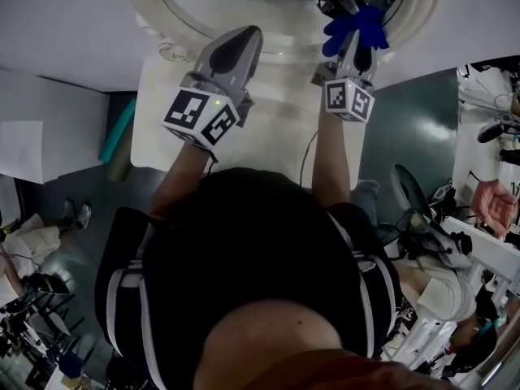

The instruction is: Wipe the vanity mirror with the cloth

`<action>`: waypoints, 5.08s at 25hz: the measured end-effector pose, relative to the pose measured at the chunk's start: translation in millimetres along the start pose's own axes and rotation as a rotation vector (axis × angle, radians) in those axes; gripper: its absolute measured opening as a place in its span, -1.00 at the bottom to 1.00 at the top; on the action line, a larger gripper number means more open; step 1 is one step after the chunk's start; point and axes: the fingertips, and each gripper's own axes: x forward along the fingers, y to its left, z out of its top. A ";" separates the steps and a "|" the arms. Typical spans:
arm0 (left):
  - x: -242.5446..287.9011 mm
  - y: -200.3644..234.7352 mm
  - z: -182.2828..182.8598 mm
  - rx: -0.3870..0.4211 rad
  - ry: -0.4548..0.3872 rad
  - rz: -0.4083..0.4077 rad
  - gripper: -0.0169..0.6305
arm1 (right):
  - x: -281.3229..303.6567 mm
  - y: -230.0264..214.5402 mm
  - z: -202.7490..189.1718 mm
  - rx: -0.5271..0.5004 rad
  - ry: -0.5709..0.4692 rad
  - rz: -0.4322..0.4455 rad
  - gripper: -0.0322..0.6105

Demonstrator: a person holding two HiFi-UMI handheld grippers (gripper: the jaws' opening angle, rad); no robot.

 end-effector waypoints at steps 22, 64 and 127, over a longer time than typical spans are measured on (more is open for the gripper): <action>-23.6 24.4 22.1 -0.005 -0.071 0.035 -0.91 | 25.7 59.8 22.1 -0.046 -0.074 0.138 -0.66; -148.0 189.6 86.5 -0.022 -0.160 0.284 -0.91 | 95.8 302.1 -35.8 -0.112 -0.101 0.431 -0.66; -88.0 59.2 50.9 -0.070 -0.058 0.011 -0.91 | -26.1 152.1 49.0 -0.065 -0.113 0.203 -0.66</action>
